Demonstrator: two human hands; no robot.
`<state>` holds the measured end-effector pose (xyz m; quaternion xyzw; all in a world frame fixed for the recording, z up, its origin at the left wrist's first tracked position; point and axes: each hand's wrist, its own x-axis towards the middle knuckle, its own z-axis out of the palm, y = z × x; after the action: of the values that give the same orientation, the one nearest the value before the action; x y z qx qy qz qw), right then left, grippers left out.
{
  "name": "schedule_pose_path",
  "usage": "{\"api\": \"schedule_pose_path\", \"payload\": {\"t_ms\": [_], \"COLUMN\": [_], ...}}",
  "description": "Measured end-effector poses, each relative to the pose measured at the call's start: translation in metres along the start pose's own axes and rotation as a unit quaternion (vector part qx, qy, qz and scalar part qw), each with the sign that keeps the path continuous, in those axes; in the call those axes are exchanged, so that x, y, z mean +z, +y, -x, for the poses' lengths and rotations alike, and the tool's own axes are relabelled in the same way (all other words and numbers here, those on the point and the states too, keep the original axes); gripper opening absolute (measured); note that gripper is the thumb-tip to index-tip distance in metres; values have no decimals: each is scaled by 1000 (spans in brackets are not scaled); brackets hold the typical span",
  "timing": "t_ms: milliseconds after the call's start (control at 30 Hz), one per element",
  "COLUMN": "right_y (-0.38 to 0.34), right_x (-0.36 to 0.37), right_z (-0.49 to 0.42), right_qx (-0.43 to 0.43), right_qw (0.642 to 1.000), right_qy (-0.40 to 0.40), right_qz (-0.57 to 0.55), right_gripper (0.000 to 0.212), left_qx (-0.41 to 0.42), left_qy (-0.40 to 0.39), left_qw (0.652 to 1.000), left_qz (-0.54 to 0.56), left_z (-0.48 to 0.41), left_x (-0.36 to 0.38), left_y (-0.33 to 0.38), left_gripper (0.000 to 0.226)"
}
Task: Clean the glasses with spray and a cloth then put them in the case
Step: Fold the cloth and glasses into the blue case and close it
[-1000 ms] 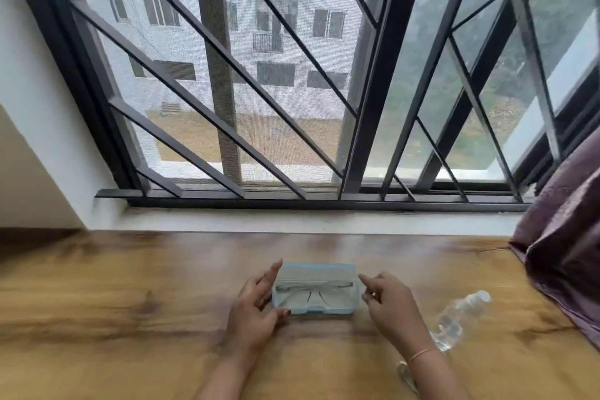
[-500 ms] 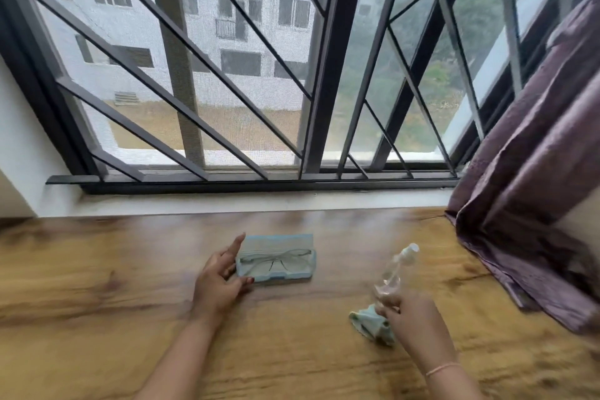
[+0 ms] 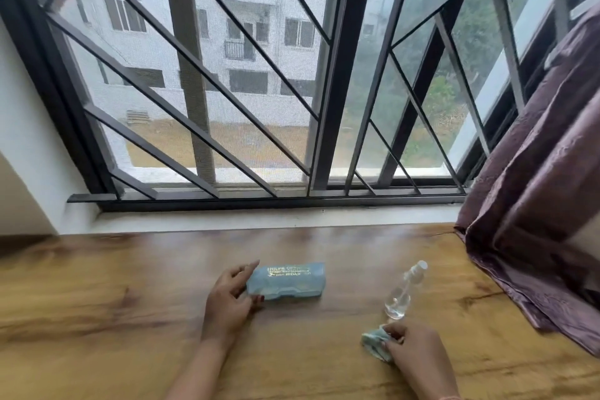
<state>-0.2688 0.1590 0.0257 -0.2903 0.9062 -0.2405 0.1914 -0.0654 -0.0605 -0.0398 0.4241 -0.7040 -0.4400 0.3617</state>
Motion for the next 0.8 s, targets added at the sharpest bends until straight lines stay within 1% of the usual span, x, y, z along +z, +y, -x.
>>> {"api": "schedule_pose_path", "payload": {"t_ms": [67, 133, 233, 367, 433, 467, 533, 567, 600, 633, 667, 700, 733, 767, 800], "right_y": [1, 3, 1, -7, -15, -20, -33, -40, -48, -56, -62, -68, -73, -76, -79], "right_x": [1, 2, -1, -10, -16, -19, -25, -27, -28, -28, -27, -25, -21, -18, -14], "right_z": [-1, -2, 1, 8, 12, 14, 19, 21, 24, 28, 32, 36, 39, 43, 47], "right_qx": [0, 1, -4, -16, -29, -33, -41, -44, -48, -55, -63, -71, -78, -81, -83], "right_qw": [1000, 1000, 1000, 997, 991, 985, 965, 952, 937, 923, 910, 902, 896, 891, 887], "right_qy": [7, 14, 13, 28, 33, 32, 18, 3, -16, -37, -60, -81, -99, -116, -134], "right_qz": [-3, -5, -14, -63, -124, -166, -257, -304, -345, -380, -405, -419, -426, -432, -434], "right_gripper": [15, 17, 16, 15, 17, 21, 23, 20, 17, 16, 16, 16, 19, 26, 32], "left_qx": [3, 4, 10, 22, 24, 22, 21, 9, -14, -48, -87, -123, -133, -123, -109], "left_qy": [2, 6, 12, 7, 8, 22, 81, 113, 126, 104, 50, -12, -72, -114, -129], "left_qw": [1000, 1000, 999, 998, 998, 998, 995, 993, 992, 990, 981, 964, 951, 950, 956], "left_qz": [-7, -10, -29, -62, -62, -60, -45, -25, 16, 86, 168, 235, 271, 263, 240], "left_z": [0, 0, 1, 7, 11, 15, 26, 34, 43, 51, 60, 69, 76, 83, 90], "left_x": [1, 1, 1, 0, -1, -2, -1, -1, 1, 2, 4, 5, 6, 7, 6], "left_y": [0, -1, -1, 7, 13, 18, 31, 41, 52, 65, 80, 93, 104, 111, 115], "left_gripper": [74, 65, 63, 53, 56, 58, 56, 51, 45, 40, 39, 40, 42, 42, 41]}}
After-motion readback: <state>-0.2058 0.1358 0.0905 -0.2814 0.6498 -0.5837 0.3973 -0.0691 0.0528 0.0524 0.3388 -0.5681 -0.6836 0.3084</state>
